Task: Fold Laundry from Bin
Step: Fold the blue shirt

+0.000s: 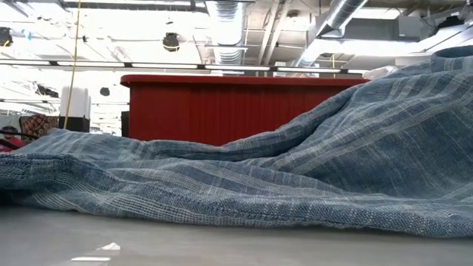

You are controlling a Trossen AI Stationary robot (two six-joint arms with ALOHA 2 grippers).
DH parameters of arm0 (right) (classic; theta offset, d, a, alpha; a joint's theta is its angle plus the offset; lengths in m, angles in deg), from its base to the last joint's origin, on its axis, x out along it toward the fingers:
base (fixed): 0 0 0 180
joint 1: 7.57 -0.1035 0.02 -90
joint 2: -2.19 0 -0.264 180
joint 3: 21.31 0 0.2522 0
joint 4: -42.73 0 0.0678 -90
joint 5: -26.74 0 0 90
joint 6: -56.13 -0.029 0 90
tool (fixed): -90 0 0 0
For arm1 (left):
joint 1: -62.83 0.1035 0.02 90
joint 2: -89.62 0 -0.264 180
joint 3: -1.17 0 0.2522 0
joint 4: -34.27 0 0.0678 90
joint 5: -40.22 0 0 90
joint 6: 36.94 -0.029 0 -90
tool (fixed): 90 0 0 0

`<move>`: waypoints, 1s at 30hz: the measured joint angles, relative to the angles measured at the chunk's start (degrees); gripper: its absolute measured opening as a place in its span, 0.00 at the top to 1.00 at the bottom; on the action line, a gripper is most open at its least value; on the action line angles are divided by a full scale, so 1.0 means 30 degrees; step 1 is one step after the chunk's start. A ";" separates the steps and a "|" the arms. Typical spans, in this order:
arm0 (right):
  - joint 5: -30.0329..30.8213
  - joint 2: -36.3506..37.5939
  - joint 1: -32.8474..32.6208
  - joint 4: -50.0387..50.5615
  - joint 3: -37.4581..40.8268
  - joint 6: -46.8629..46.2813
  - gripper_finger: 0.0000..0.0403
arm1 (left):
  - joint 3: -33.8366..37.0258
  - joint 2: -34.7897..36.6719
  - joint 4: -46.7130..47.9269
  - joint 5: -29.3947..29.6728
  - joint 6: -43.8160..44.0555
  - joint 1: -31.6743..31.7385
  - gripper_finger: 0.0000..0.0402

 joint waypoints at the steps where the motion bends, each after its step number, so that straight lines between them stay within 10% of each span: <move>1: 0.0416 0.0000 -0.0178 0.0054 0.0111 -0.0014 0.51 | -0.0019 -0.0006 -0.0057 0.0000 0.0001 0.0007 1.00; 11: 0.1421 -0.0025 -0.0613 -0.0754 0.2561 -0.2474 0.47 | -0.0062 0.0007 -0.0072 -0.0061 0.0624 0.0002 1.00; 21: 0.1542 0.0081 -0.0582 -0.0276 0.3383 -0.3272 0.95 | -0.0285 0.0110 -0.1639 0.0842 0.1954 -0.0015 1.00; 30: -0.1579 0.0029 -0.0437 0.1618 -0.0537 -0.1861 0.96 | -0.2519 0.2614 -0.1084 0.3374 0.2357 -0.0022 1.00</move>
